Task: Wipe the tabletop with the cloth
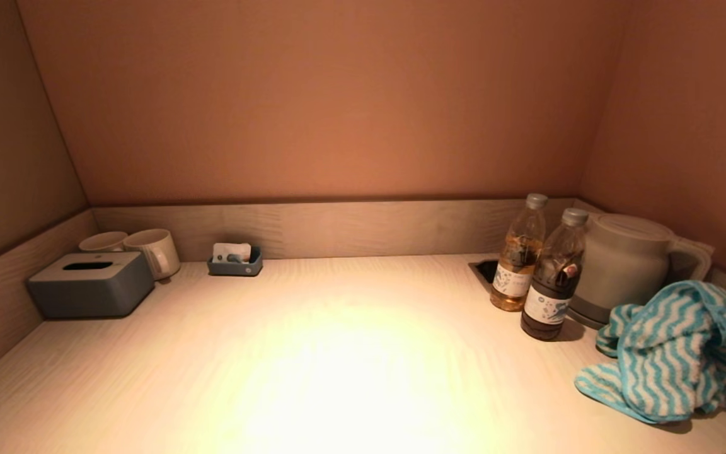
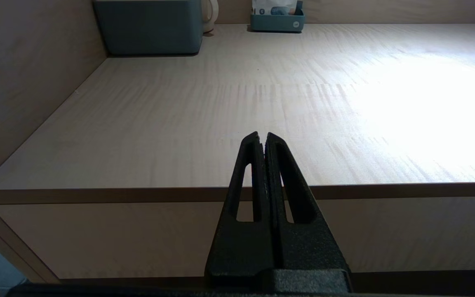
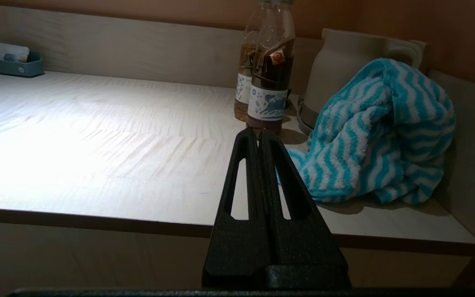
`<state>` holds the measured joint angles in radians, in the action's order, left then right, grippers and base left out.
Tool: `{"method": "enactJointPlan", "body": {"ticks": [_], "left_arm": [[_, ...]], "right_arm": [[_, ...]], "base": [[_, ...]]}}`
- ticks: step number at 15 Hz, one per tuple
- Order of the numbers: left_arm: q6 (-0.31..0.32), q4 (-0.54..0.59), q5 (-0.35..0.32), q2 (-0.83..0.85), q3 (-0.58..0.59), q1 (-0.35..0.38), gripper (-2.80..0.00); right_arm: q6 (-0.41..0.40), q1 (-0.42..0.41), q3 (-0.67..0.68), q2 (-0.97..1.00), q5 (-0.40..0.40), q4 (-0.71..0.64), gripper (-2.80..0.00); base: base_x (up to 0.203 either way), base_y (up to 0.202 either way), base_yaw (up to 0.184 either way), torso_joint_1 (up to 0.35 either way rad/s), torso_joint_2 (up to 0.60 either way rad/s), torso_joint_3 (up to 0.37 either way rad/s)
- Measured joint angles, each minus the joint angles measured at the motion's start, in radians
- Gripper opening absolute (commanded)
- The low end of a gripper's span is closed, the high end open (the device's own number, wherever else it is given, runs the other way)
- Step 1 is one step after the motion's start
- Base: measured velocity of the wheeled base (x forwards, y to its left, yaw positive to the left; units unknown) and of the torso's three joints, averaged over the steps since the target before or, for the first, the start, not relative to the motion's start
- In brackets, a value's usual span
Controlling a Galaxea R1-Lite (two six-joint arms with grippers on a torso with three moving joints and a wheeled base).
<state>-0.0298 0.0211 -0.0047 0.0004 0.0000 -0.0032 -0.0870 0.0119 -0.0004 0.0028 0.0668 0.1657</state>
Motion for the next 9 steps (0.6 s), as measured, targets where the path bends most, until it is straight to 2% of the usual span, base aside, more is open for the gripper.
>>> {"method": "enactJointPlan", "body": {"ticks": [9], "left_arm": [[0.0,0.0,0.0,0.0,0.0,0.0,-2.8]], "right_arm": [[0.005,0.0,0.0,0.0,-0.021,-0.082,-2.8]], "base": [[0.0,0.0,0.0,0.0,0.0,0.0]]}}
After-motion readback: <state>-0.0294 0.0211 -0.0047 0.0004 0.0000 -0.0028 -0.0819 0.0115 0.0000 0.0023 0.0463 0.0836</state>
